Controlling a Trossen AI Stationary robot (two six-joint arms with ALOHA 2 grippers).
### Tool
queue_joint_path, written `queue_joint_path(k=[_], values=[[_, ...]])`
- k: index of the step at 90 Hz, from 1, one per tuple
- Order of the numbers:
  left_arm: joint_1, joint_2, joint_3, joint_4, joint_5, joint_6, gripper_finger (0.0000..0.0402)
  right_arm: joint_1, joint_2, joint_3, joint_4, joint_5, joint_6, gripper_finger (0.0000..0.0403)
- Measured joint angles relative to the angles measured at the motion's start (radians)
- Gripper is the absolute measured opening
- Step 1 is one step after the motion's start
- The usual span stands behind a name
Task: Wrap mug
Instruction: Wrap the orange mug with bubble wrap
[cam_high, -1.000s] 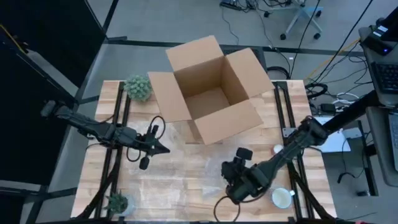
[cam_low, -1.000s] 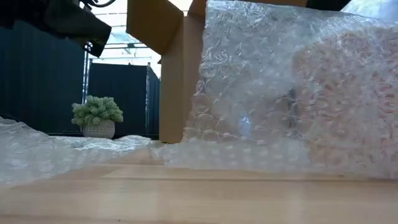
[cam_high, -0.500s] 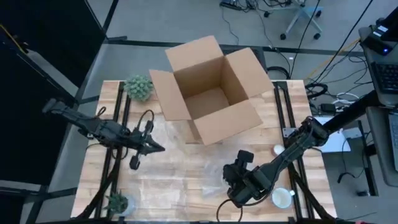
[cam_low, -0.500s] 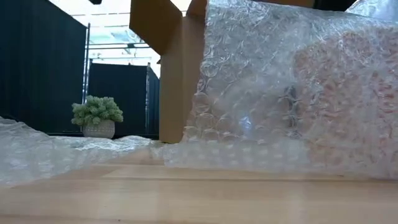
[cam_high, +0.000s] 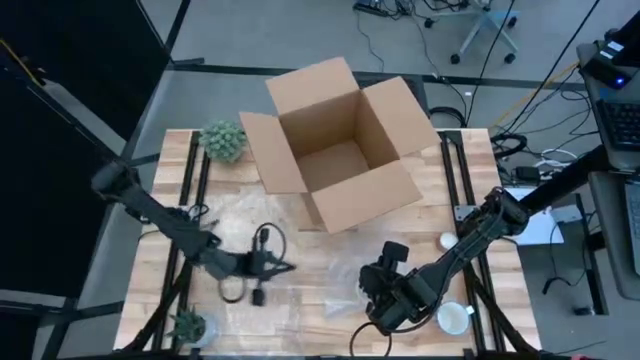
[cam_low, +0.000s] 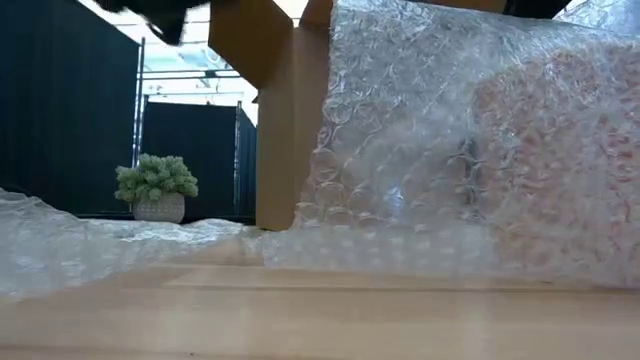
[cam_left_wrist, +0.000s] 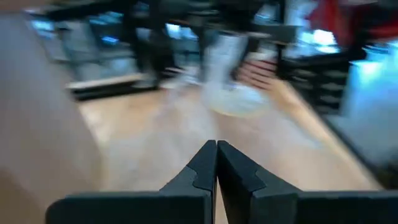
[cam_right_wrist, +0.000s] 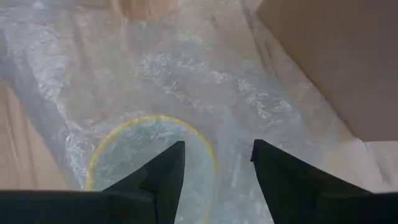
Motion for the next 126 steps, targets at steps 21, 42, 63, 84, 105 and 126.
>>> queue_joint_path(k=[21, 42, 63, 84, 105, 126], values=[[0.210, 0.213, 0.000, 0.270, -0.001, 0.005, 0.0000, 0.000, 0.000, 0.000, 0.000, -0.001, 0.019, 0.0176], [0.367, 0.226, 0.000, 0.257, 0.000, 0.010, 0.0000, 0.000, 0.000, 0.000, 0.000, -0.001, 0.019, 0.0176], [0.401, 0.213, 0.000, 0.227, -0.011, -0.022, 0.0000, -0.002, 0.000, 0.023, -0.007, -0.012, 0.012, 0.0176], [0.243, 0.102, -0.001, 0.199, 0.032, -0.048, 0.0000, -0.002, -0.033, 0.047, -0.006, -0.068, 0.029, 0.0181], [0.105, 0.029, 0.001, 0.175, 0.031, -0.040, 0.0000, -0.002, -0.055, 0.048, -0.066, -0.037, 0.086, 0.0225], [0.086, 0.085, 0.088, 0.128, 0.043, -0.042, 0.0000, -0.010, -0.051, -0.049, -0.003, -0.015, 0.132, 0.0253]])
